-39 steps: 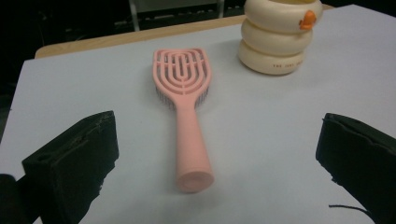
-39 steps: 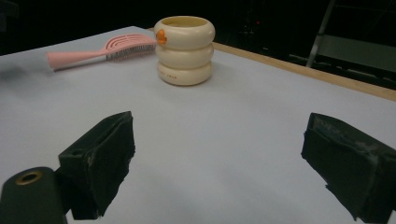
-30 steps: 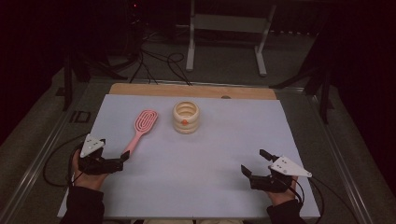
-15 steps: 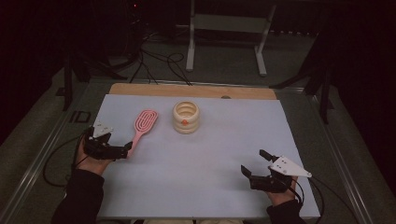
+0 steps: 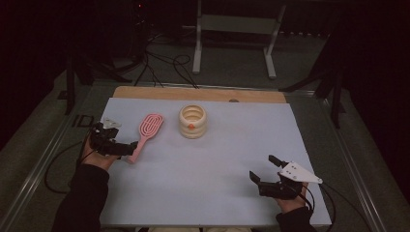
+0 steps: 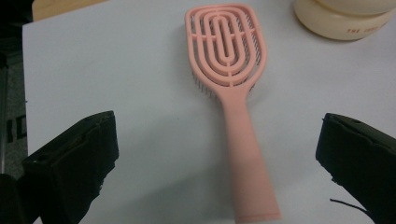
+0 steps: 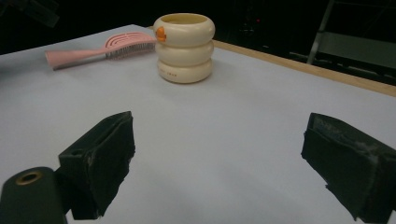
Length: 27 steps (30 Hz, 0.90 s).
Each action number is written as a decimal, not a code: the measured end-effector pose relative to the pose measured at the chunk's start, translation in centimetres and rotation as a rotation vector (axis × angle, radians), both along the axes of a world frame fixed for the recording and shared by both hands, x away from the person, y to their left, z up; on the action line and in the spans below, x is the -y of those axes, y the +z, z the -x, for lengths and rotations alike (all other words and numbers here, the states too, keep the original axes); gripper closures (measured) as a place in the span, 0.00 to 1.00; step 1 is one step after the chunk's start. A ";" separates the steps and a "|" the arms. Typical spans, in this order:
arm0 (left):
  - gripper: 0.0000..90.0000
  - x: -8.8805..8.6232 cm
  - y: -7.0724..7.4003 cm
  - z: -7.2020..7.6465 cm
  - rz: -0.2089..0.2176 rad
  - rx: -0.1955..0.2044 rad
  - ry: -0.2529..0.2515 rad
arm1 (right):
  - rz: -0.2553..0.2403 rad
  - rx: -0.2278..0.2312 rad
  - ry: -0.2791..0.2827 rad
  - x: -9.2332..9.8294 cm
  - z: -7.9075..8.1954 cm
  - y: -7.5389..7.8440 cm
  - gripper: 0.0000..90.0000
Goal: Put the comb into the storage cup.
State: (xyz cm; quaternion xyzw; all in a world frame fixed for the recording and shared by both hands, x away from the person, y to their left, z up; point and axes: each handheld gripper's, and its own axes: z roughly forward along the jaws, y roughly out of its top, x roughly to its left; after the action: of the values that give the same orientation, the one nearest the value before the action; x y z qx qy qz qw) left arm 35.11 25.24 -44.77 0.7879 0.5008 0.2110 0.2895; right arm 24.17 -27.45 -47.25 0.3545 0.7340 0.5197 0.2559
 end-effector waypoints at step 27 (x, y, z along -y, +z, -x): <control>0.00 0.4 -1.2 -4.1 -0.089 -0.137 0.006 | -0.001 -0.003 0.000 0.1 -0.1 0.0 0.10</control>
State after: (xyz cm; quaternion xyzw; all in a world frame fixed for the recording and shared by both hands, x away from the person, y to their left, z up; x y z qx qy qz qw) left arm 39.26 24.87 -45.92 0.8110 0.5120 0.1797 0.2185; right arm 24.23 -27.54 -47.30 0.3554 0.7340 0.5197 0.2546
